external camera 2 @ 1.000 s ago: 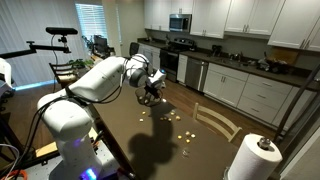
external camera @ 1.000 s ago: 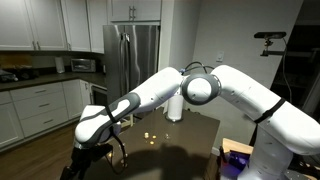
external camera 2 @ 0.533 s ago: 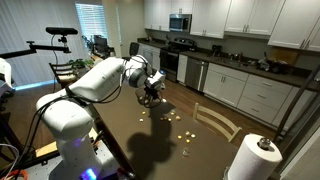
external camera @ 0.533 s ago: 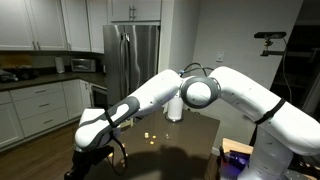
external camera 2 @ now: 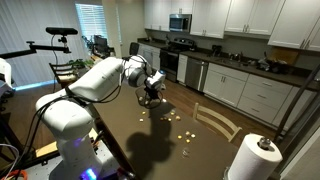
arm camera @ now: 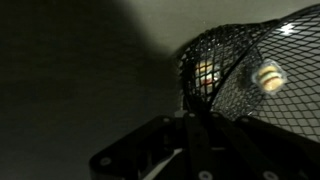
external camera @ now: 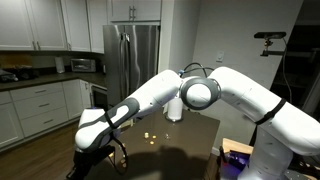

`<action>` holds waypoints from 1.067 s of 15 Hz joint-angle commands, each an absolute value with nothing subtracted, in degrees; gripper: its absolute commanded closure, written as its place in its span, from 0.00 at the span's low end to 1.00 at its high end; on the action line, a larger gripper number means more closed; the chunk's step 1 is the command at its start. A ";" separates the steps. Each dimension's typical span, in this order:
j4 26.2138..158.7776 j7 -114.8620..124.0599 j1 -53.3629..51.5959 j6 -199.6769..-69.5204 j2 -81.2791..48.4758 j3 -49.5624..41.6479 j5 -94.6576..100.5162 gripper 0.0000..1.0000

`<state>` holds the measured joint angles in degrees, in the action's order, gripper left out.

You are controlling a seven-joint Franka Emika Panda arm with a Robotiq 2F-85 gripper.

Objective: Move the basket from left to right.

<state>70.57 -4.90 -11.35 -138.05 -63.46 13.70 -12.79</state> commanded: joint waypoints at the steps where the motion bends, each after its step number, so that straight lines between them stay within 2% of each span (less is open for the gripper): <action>1: 70.79 -0.31 -12.20 -135.89 -61.89 11.31 -11.09 0.96; 16: 78.25 5.84 -12.50 -136.53 -51.97 7.82 -9.30 0.96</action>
<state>73.24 2.42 -12.28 -137.15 -56.83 9.48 -10.51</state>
